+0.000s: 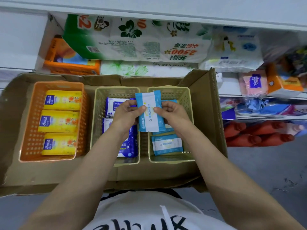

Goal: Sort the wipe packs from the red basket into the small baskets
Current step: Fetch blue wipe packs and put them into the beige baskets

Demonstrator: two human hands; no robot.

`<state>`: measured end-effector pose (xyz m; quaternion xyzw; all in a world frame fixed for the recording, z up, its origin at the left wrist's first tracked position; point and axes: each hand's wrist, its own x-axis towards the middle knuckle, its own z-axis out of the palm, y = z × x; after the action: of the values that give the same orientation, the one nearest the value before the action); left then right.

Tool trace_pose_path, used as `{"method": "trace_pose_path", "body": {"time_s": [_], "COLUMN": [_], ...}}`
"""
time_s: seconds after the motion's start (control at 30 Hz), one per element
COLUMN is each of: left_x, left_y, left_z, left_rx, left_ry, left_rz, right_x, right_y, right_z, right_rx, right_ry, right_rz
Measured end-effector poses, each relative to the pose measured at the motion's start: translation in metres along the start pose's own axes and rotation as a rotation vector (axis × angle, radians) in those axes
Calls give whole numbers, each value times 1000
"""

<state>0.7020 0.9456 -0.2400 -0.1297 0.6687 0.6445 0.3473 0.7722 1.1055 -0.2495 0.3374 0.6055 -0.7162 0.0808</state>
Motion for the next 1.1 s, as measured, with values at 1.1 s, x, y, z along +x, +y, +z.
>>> {"method": "trace_pose_path", "body": {"time_s": [1.1], "left_x": [52], "left_y": [-19], "left_z": [26], "left_rx": [436], "left_ry": [126], "left_rz": [-110], "right_x": [70], "right_y": [44], "right_z": [-46], "right_rx": [-1155], "right_ry": [-8], "right_rz": [34]}}
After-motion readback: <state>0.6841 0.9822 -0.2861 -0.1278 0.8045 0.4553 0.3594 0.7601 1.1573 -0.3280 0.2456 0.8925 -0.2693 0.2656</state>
